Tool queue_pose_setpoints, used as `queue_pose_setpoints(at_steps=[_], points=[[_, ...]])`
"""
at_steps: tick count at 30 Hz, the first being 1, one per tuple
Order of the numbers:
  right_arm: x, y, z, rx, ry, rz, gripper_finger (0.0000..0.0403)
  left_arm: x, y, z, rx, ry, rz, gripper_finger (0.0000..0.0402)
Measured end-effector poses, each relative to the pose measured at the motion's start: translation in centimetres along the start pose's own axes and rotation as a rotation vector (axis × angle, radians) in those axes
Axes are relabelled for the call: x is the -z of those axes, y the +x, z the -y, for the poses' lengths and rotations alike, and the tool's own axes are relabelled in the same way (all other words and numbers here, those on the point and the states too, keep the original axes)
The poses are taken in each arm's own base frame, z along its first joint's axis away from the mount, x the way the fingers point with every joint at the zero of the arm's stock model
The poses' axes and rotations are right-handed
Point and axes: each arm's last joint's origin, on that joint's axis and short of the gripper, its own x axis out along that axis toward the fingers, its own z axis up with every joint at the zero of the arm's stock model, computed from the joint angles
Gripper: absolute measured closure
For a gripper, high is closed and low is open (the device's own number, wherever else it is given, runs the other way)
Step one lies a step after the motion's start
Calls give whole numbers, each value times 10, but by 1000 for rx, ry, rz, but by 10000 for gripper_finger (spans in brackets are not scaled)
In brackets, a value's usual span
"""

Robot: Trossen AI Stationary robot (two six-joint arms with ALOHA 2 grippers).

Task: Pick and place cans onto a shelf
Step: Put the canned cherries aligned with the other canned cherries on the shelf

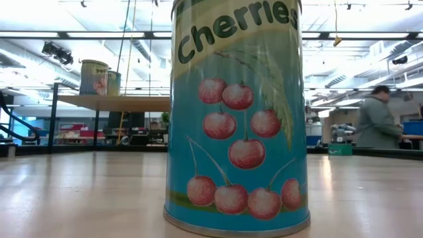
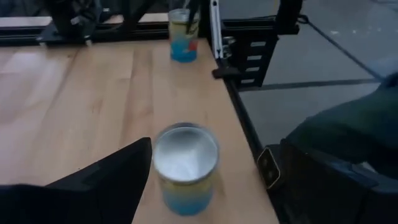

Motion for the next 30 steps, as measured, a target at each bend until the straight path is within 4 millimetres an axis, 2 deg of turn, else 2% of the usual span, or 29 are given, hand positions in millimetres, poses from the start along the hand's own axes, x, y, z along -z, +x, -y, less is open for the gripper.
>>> queue_pose_setpoints(at_steps=[3, 5, 9, 17, 22, 27, 30], points=[[-5, 3, 3, 9, 7, -2, 27, 9, 17, 0, 9, 56, 10, 43], [-6, 4, 5, 14, -4, 1, 28, 9, 25, -2, 11, 108, 50, 43], [-6, 3, 6, 40, -11, 23, 28, -2, 32, -8, 17, 78, 120, 43], [0, 1, 12, 117, -25, -6, 28, -31, 38, -19, -54, 67, -38, 39], [1, 1, 14, 127, -24, -12, 28, -21, 50, -34, -23, -26, -142, 17], [1, 1, 15, 142, -25, -7, 28, -22, 57, -29, 39, -35, -100, 8], [1, 1, 15, 146, -20, -2, 28, -12, 64, -27, 31, -47, -130, 8]])
